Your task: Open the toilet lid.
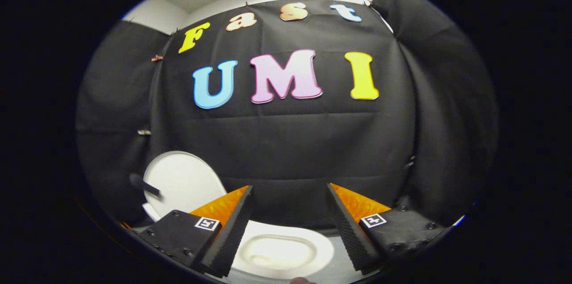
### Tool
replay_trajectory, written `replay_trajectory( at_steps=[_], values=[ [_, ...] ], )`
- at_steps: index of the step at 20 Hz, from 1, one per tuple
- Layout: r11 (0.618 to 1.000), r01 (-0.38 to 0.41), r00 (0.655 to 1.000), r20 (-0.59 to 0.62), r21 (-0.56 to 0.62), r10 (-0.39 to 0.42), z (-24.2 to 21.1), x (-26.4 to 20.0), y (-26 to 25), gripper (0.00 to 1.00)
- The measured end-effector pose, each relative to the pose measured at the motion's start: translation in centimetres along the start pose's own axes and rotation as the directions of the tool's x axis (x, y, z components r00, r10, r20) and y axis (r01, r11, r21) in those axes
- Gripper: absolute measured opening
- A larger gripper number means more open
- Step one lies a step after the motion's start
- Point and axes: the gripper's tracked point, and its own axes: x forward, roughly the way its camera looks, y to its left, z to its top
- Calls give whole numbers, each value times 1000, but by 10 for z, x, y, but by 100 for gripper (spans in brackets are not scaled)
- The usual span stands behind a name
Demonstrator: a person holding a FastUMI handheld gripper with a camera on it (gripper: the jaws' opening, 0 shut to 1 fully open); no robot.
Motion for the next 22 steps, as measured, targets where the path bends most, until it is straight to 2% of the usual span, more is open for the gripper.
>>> replay_trajectory(
  at_steps=[2, 4, 5, 6, 8, 11, 13, 16, 22],
  values=[
    [999, 51, 998, 23, -8, -51, 4, -31, -33, 99],
    [994, 110, 994, 7, -17, -110, -10, -48, -51, 99],
    [993, 114, 994, 9, -13, -113, -12, -58, -53, 99],
    [995, 104, 994, 18, -5, -103, -10, -69, -49, 99],
    [999, 32, 998, 56, -2, -32, 0, -87, -24, 99],
    [994, 13, 998, 68, -105, -6, -10, -96, -16, 100],
    [992, -27, 997, 69, -126, 36, -14, -102, -3, 100],
    [994, -5, 997, 79, -112, 14, -15, -99, -5, 97],
    [999, -16, 996, 84, -38, 20, -16, -101, 10, 98]
  ],
)
